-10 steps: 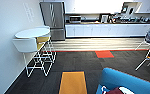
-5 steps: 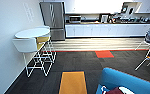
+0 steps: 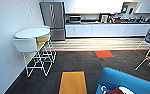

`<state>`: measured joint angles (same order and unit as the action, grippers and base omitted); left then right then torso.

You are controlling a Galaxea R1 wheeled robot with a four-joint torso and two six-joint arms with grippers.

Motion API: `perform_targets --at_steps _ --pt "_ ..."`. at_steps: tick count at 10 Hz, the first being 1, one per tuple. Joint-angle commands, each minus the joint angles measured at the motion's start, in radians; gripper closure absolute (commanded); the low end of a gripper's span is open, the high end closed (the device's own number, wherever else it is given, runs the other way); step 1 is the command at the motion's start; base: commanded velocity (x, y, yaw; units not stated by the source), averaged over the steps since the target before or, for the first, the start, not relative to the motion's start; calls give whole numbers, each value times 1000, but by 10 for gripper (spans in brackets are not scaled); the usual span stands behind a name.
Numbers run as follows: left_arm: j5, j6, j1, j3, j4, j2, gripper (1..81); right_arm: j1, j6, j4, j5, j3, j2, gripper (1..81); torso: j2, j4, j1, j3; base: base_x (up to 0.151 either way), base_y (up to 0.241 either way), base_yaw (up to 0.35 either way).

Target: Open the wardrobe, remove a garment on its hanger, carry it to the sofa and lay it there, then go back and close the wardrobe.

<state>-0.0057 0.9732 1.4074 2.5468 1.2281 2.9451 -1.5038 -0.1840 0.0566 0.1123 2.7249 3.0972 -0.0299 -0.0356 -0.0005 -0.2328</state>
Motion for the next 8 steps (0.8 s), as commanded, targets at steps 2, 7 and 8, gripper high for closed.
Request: perform_targets --at_steps 2,7,8 --pt "33 -1 -29 -6 8 2 10 24 5 8 -56 -5 8 10 0 0 1 0 0 111 0" --pt "35 -1 -28 -6 8 2 10 23 3 8 -56 -5 8 10 0 0 1 0 0 130 0" --pt "33 -1 -26 -6 8 0 10 23 3 8 -56 -5 8 10 0 0 1 0 0 123 0"
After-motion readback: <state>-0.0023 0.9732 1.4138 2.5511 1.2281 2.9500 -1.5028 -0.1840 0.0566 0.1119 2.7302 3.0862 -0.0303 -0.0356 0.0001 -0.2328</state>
